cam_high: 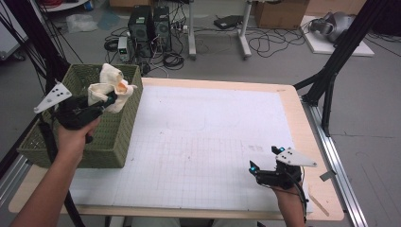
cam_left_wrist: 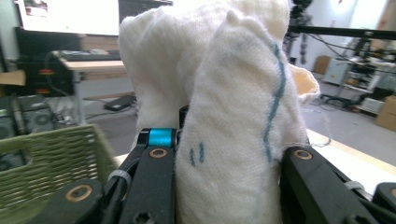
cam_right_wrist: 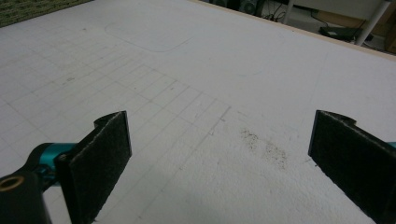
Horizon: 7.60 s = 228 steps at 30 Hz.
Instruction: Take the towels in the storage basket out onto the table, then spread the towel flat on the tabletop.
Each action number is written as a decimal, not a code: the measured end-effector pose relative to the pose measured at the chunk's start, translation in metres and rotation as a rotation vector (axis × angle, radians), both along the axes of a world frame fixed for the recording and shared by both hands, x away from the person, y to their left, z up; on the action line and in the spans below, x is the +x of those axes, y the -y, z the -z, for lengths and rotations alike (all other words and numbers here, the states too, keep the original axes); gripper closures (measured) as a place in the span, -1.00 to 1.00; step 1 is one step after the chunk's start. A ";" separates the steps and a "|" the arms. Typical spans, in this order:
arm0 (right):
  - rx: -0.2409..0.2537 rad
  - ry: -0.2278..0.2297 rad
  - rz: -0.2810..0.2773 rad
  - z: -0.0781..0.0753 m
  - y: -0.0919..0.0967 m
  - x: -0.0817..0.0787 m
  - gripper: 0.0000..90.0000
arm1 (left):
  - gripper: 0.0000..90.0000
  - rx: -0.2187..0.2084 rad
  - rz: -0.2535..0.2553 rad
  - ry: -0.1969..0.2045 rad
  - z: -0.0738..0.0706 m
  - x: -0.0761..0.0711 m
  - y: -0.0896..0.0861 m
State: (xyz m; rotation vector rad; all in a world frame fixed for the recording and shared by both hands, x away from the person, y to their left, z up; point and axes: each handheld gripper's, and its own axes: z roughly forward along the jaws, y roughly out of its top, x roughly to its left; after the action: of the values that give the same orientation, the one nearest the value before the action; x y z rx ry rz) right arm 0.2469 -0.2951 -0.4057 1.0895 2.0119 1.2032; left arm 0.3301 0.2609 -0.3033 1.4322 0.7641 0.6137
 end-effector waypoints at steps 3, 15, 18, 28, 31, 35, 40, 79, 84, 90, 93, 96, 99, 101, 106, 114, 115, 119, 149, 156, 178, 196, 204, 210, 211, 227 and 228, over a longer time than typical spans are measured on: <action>-0.002 0.004 -0.002 0.000 0.000 0.000 -0.89 | 0.56 0.004 0.031 0.006 0.001 -0.002 0.013; 0.000 0.006 -0.001 -0.001 0.001 0.000 -0.89 | 0.53 0.030 0.172 -0.022 0.021 -0.004 0.078; -0.001 0.005 -0.001 -0.001 0.001 -0.001 -0.89 | 0.53 0.046 0.199 -0.034 0.029 -0.002 0.095; -0.004 0.007 0.011 -0.001 0.003 -0.001 -0.89 | 0.52 0.069 0.259 -0.077 0.056 -0.001 0.138; -0.008 0.005 0.008 0.000 0.003 -0.001 -0.89 | 0.50 0.077 0.278 -0.103 0.066 0.000 0.152; -0.010 0.003 0.004 0.000 0.002 0.000 -0.89 | 0.48 0.138 0.305 -0.132 0.083 0.001 0.177; -0.008 -0.002 0.004 0.001 0.002 0.000 -0.89 | 0.45 0.208 0.324 -0.191 0.105 0.008 0.205; -0.023 -0.034 0.014 0.006 0.001 0.003 -0.89 | -0.50 0.175 0.227 -0.233 0.100 -0.034 0.102; -0.032 -0.032 0.009 0.006 0.000 0.004 -0.89 | -0.50 0.165 0.293 -0.234 0.095 -0.039 0.116; -0.032 -0.031 0.000 0.006 -0.003 0.004 -0.89 | -0.51 0.229 0.371 -0.273 0.101 -0.034 0.148; -0.010 -0.034 -0.051 0.004 -0.009 0.004 -0.86 | -0.51 0.257 0.372 -0.292 0.105 -0.029 0.163; 0.017 -0.047 -0.132 0.005 -0.020 0.005 -0.65 | -0.50 0.260 0.360 -0.307 0.107 -0.025 0.170; 0.011 -0.086 -0.266 0.014 -0.045 0.012 -0.44 | -0.50 0.269 0.363 -0.307 0.108 -0.025 0.173; -0.001 -0.094 -0.308 0.018 -0.053 0.014 -0.41 | -0.50 0.275 0.358 -0.310 0.108 -0.024 0.172; -0.076 -0.117 -0.452 0.027 -0.086 0.017 -0.18 | -0.50 0.265 0.352 -0.315 0.109 -0.022 0.168; -0.213 -0.045 -0.336 0.025 -0.091 0.024 0.92 | -0.49 0.270 0.343 -0.323 0.109 -0.020 0.156; -0.219 -0.039 -0.316 0.024 -0.089 0.025 0.92 | -0.50 0.275 0.346 -0.324 0.110 -0.020 0.155; -0.256 -0.034 -0.168 0.022 -0.074 0.033 0.92 | -0.49 0.268 0.353 -0.321 0.111 -0.021 0.148; -0.062 0.007 0.057 0.007 0.012 0.012 -0.64 | -0.56 0.205 0.226 -0.254 0.109 -0.026 0.108; -0.067 -0.003 0.046 0.008 0.006 0.014 -0.64 | -0.56 0.215 0.206 -0.257 0.109 -0.027 0.105; -0.059 -0.026 0.051 0.013 0.008 0.013 -0.63 | -0.39 0.289 0.250 -0.268 0.114 -0.029 0.127; -0.051 -0.029 0.055 0.012 0.009 0.010 -0.63 | 0.01 0.434 0.442 -0.270 0.130 -0.028 0.197; -0.054 -0.036 0.055 0.014 0.010 0.011 -0.63 | 0.19 0.541 0.473 -0.287 0.141 -0.029 0.221; -0.061 -0.046 0.037 0.015 0.004 0.012 -0.62 | 0.72 0.598 0.463 -0.280 0.144 -0.030 0.227; -0.063 -0.048 0.036 0.016 0.003 0.012 -0.62 | 0.84 0.602 0.453 -0.275 0.144 -0.030 0.226; -0.063 -0.098 -0.127 0.017 -0.042 0.028 -0.16 | 0.95 0.250 0.310 -0.353 0.126 -0.017 0.147; -0.074 -0.102 -0.156 0.018 -0.048 0.030 0.00 | 0.95 0.245 0.300 -0.361 0.126 -0.017 0.142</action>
State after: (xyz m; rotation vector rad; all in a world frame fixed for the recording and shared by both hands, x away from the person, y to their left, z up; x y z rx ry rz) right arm 0.2773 -0.2470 -0.4234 0.9915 2.2363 1.1604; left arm 0.3134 0.1187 -0.4296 1.8732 0.7490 0.2219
